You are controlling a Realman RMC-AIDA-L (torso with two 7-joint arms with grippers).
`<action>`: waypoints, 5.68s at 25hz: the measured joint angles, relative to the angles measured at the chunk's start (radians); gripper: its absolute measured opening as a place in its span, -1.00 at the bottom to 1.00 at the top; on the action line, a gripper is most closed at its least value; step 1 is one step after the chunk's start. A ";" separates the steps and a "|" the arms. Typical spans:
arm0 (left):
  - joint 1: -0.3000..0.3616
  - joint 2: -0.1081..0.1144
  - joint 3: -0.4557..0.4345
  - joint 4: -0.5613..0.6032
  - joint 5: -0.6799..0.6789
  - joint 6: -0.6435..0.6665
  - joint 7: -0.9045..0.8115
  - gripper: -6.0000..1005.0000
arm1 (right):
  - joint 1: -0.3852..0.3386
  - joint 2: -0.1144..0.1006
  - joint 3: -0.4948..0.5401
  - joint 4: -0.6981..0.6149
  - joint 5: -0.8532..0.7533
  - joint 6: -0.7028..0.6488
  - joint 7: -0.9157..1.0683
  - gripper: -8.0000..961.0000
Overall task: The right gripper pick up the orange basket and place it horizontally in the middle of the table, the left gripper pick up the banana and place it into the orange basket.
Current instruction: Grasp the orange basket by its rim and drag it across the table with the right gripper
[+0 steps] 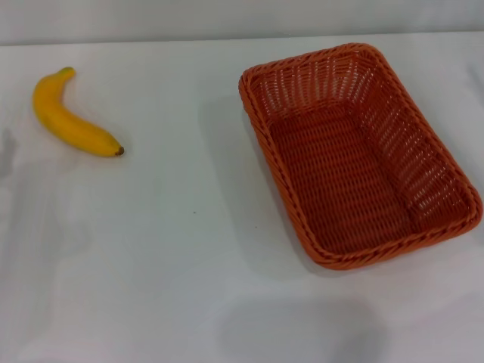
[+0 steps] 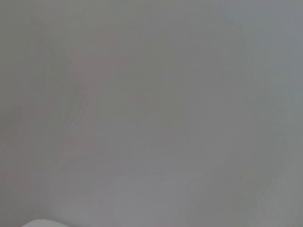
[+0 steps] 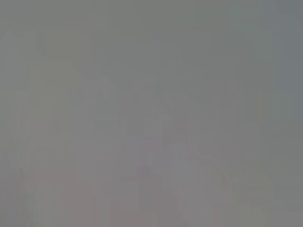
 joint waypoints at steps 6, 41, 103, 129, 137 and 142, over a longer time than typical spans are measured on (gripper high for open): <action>0.001 0.000 0.001 -0.003 -0.016 0.005 -0.002 0.75 | -0.039 -0.013 -0.296 -0.266 -0.015 -0.043 0.188 0.73; -0.023 0.003 0.005 -0.028 -0.013 -0.035 -0.019 0.75 | 0.438 -0.100 -0.493 -0.630 -1.068 0.102 0.977 0.72; -0.050 -0.004 0.003 -0.066 -0.021 -0.027 -0.022 0.75 | 0.791 0.019 -1.334 -0.133 -1.419 -0.337 1.156 0.69; -0.043 -0.002 -0.001 -0.058 -0.021 -0.036 -0.022 0.75 | 0.782 0.018 -1.447 -0.219 -1.427 -0.251 1.184 0.04; -0.042 -0.003 -0.001 -0.058 -0.021 -0.039 -0.022 0.75 | 0.816 0.008 -1.301 -0.220 -1.466 -0.098 1.176 -0.08; -0.043 -0.003 -0.001 -0.058 -0.021 -0.039 -0.022 0.75 | 0.830 0.012 -1.221 -0.226 -1.520 -0.030 1.181 -0.22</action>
